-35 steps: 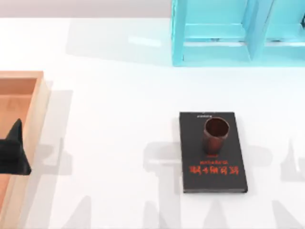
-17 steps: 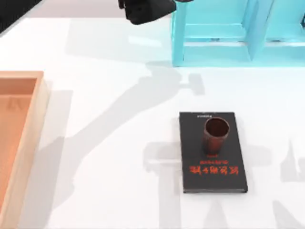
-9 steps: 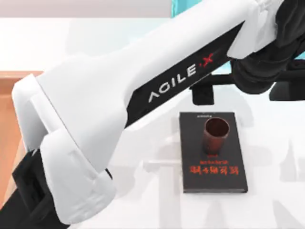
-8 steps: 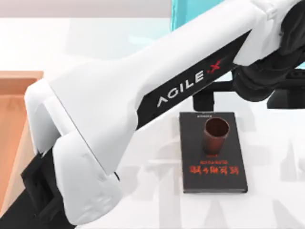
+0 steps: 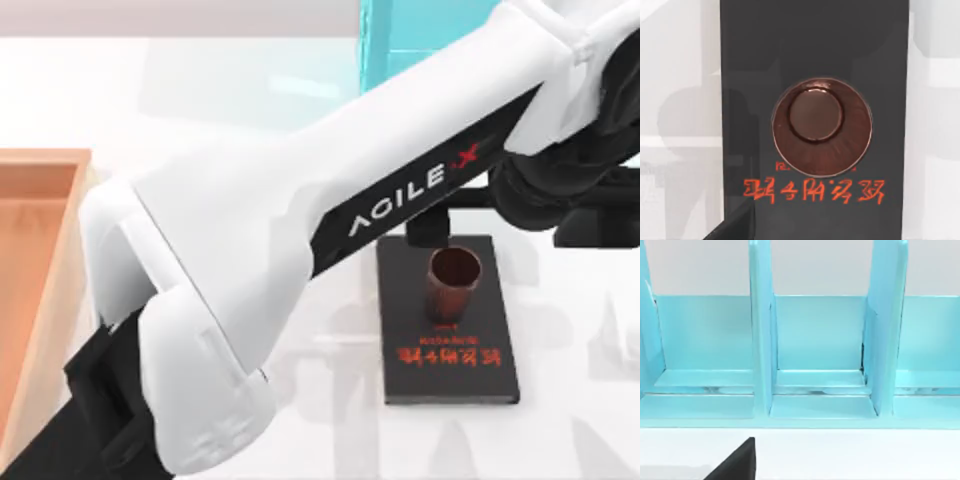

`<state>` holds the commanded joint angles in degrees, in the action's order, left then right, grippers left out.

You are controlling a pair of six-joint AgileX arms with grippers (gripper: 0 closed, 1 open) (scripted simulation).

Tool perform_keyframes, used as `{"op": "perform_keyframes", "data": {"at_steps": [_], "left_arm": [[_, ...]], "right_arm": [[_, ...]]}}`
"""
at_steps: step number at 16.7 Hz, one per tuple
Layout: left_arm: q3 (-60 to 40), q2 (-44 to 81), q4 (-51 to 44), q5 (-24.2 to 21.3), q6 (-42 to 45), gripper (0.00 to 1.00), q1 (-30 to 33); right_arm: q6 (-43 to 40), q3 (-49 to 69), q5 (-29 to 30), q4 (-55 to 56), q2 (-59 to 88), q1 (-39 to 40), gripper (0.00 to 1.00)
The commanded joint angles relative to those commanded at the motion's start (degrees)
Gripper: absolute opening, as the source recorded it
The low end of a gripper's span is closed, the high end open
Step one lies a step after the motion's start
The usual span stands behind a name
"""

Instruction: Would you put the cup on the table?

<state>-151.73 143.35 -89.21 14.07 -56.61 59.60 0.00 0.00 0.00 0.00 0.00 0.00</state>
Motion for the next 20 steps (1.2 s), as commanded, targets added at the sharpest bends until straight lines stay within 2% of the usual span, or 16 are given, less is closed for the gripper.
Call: {"op": "perform_keyframes", "data": {"at_steps": [3,11,17,20], "left_arm": [[3.75,-0.39,3.63,-0.04,0.56,1.0,-0.36],[22.34,-1.46,21.72,-0.38,2.71,1.0,-2.45],[24.44,-1.53,23.83,-0.42,2.96,1.0,-2.69],[24.44,-1.53,23.83,-0.42,2.96,0.77,-2.69]], "right_arm": [[0.0,0.0,0.0,0.0,0.0,0.0,1.0],[0.0,0.0,0.0,0.0,0.0,0.0,1.0],[0.0,0.0,0.0,0.0,0.0,0.0,1.0],[0.0,0.0,0.0,0.0,0.0,0.0,1.0]]}}
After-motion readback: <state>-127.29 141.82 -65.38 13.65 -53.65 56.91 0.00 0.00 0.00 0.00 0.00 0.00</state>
